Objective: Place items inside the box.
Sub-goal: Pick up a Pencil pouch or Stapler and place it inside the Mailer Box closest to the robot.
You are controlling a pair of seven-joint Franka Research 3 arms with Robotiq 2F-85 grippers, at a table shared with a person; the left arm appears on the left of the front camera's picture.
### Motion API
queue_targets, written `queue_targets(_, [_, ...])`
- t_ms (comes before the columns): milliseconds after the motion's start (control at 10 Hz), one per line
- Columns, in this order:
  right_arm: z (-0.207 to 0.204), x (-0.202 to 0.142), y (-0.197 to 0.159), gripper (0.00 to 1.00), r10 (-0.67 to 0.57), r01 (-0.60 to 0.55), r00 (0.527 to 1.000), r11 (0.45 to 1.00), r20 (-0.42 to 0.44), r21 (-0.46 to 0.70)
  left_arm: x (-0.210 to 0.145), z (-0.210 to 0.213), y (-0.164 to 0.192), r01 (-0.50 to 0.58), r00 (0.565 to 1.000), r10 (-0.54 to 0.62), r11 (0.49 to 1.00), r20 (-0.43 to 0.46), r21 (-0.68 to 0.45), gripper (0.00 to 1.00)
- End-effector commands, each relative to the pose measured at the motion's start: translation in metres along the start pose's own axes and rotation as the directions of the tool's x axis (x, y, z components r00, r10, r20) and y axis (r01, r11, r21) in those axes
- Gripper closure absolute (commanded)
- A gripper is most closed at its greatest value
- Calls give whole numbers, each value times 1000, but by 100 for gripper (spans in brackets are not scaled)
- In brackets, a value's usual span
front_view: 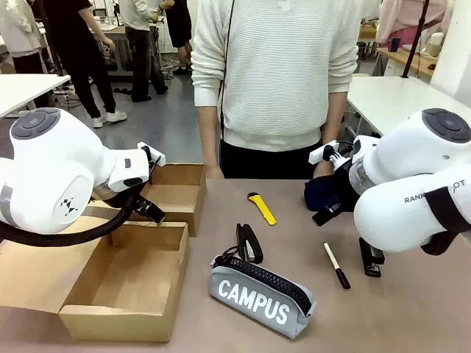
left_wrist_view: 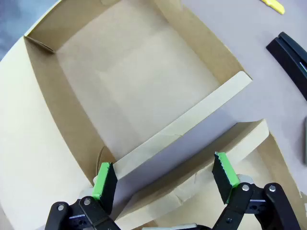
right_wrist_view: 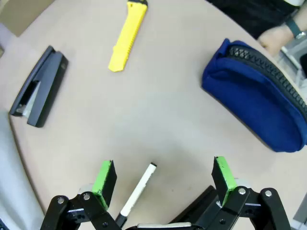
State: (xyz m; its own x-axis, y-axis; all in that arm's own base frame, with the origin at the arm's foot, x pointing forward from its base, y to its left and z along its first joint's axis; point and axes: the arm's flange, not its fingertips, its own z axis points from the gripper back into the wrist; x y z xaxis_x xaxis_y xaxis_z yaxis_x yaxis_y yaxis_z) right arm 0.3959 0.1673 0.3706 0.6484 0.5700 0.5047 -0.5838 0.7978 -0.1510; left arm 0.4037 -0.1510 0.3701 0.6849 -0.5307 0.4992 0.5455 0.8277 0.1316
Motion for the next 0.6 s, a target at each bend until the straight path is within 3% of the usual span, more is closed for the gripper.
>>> queue_targets(0, [0, 0, 0, 0, 0, 0, 1000, 1000, 0, 0, 0, 0, 0, 0, 1000, 0, 1000, 0, 0, 0])
queue_targets(500, [0, 0, 0, 0, 0, 0, 1000, 1000, 0, 0, 0, 0, 0, 0, 1000, 0, 1000, 0, 0, 0])
